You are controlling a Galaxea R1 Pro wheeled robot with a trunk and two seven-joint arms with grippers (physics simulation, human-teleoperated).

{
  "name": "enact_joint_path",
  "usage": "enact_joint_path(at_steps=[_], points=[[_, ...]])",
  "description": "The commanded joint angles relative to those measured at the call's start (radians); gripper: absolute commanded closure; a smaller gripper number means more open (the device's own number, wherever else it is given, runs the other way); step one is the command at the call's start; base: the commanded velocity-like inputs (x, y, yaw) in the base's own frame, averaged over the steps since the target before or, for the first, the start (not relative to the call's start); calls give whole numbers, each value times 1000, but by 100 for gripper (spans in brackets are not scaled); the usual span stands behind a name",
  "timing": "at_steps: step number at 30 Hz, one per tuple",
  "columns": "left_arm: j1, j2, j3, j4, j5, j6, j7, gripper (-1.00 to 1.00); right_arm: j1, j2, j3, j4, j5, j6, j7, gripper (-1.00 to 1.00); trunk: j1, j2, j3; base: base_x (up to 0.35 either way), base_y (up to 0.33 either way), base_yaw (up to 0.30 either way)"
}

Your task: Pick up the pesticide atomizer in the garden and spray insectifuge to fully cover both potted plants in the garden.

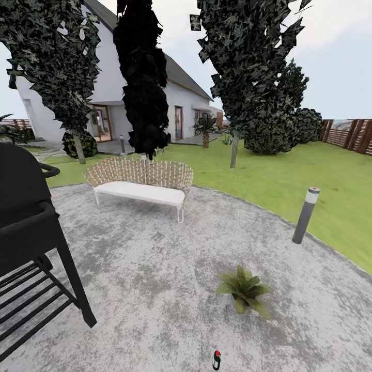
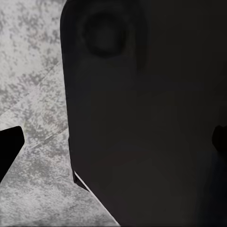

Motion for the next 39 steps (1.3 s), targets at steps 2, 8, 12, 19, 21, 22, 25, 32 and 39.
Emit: enact_joint_path(at_steps=[2,8,12,19,21,22,25,32,39], points=[[-12,11,-11,-11,0,-11,-11,-100,-12,-11,-11,-12,3,-11,-2,-100,0,0,0,0,0,0],[-23,0,-3,-39,6,-33,-9,-100,-46,12,-4,-46,1,-45,-2,-100,0,0,0,0,0,0],[0,-17,4,-16,12,-11,-1,-100,-51,35,0,-67,0,-22,-3,-100,0,0,0,0,0,0],[40,3,2,-31,9,20,12,-100,-51,49,-3,-72,0,-18,-2,-100,0,0,0,0,0,0],[50,15,2,-42,9,20,14,-100,-52,46,-4,-81,1,-26,-2,-100,0,0,0,0,0,0],[50,20,2,-48,9,20,14,-100,-52,44,-4,-86,1,-32,-3,-100,0,0,0,0,0,0],[47,37,2,-65,9,19,15,-100,-52,35,-6,-103,3,-49,-5,-100,0,0,0,0,0,0],[5,51,14,-344,9,16,14,-100,-52,-7,-8,-275,2,-255,-6,-100,0,0,0,0,0,0],[-151,50,14,-366,9,13,12,-100,-54,-25,-8,-442,2,-356,-6,-100,0,0,0,0,0,0]])
